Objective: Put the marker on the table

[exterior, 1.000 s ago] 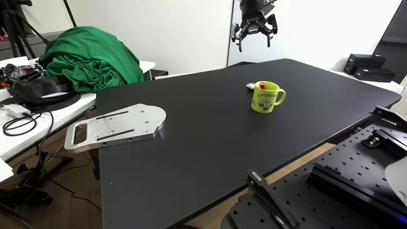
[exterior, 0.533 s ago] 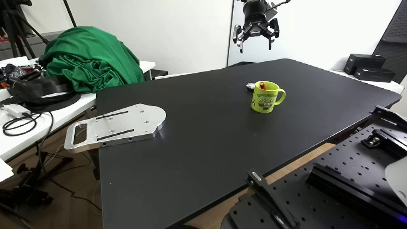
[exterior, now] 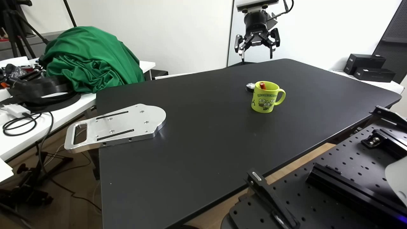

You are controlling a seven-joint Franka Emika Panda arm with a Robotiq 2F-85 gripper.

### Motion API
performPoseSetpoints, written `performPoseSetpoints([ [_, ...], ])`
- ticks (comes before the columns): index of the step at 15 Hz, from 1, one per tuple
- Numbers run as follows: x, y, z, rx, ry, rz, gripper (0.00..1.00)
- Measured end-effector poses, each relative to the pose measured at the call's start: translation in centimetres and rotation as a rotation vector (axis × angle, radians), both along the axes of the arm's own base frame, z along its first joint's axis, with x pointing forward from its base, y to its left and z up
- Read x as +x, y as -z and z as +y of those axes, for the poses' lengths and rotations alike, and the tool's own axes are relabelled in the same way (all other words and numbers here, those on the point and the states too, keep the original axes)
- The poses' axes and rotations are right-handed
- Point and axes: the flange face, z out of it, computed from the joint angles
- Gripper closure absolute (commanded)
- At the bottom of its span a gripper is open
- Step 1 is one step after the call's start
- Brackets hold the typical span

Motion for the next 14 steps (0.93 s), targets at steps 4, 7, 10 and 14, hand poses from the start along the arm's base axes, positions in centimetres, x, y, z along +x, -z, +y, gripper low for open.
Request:
performPoseSetpoints([
  [4,-0.9,4.0,-1.4,0.013,0.014,0.049,0.00],
  [7,-1.4,6.3,-1.9,0.031,0.039,0.081,0.00],
  [10,-2.0,8.2,-1.9,0.049,0.055,0.112,0.00],
  [14,-2.6,9.8,-1.6,0.062,0.061,0.142,0.25],
])
